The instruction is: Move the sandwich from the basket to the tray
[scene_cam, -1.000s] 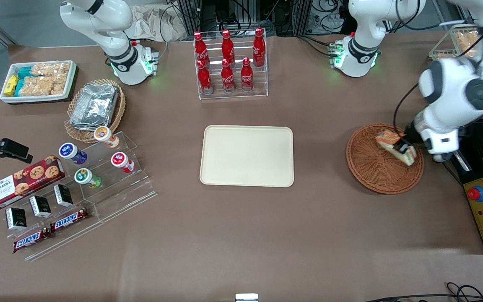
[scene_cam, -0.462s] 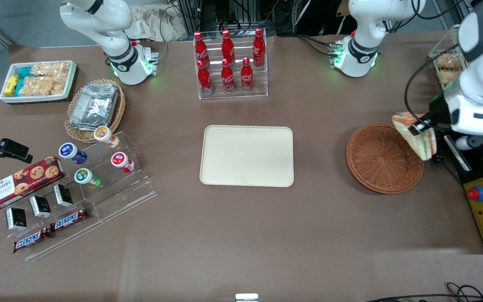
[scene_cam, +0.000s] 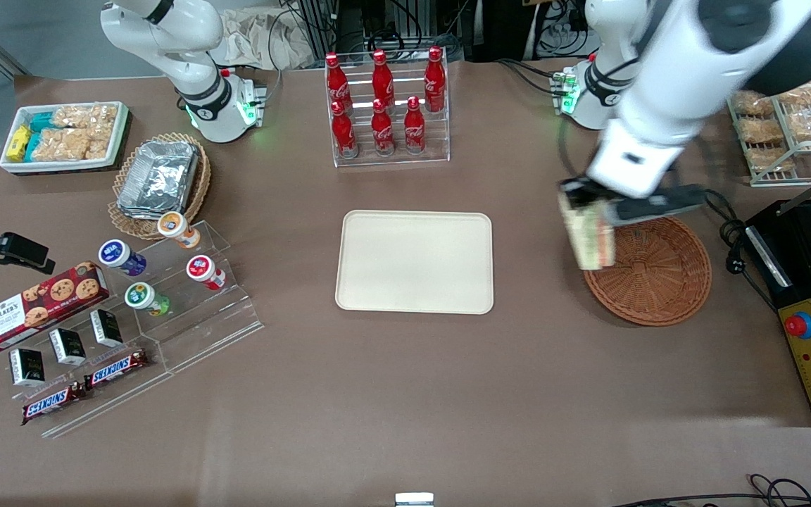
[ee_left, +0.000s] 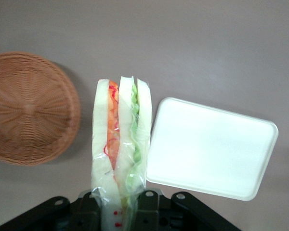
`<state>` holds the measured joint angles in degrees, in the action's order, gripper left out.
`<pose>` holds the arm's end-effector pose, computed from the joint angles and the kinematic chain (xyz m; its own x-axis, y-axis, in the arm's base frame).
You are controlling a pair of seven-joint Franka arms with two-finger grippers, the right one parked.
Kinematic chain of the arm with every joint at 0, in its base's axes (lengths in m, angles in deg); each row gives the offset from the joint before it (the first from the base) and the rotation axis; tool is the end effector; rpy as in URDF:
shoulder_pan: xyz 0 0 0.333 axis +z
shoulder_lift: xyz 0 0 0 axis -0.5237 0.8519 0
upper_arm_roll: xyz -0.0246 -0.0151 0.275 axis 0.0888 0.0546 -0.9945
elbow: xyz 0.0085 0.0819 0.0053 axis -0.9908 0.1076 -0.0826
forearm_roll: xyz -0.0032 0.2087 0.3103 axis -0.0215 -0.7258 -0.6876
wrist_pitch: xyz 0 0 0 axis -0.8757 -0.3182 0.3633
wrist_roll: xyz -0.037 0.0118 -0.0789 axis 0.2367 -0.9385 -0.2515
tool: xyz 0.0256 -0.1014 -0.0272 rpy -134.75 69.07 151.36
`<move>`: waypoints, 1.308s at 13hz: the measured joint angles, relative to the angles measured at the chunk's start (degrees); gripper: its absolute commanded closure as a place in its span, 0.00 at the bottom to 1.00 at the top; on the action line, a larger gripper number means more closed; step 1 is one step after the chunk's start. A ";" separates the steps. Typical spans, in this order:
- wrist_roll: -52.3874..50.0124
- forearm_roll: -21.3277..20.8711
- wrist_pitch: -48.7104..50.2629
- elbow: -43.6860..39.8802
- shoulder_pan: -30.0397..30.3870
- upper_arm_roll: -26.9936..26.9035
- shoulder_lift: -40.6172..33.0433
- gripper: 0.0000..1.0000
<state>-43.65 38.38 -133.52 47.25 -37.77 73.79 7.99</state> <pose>0.4936 -0.2585 0.5260 0.9861 0.1661 0.0077 0.1654 -0.9843 0.0612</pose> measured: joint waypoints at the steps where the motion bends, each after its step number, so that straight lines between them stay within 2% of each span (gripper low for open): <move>1: -0.53 0.00 -2.56 0.97 -0.06 2.06 1.27 1.00; 5: -4.86 -0.26 -20.85 12.01 -1.47 6.01 5.21 1.00; 8: -6.06 -3.28 -30.46 18.54 -3.32 6.11 8.85 1.00; 17: -13.82 -21.90 -38.27 20.16 -6.66 6.12 22.60 1.00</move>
<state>-57.48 16.48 -171.79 67.41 -44.43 79.91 30.59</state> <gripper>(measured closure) 0.793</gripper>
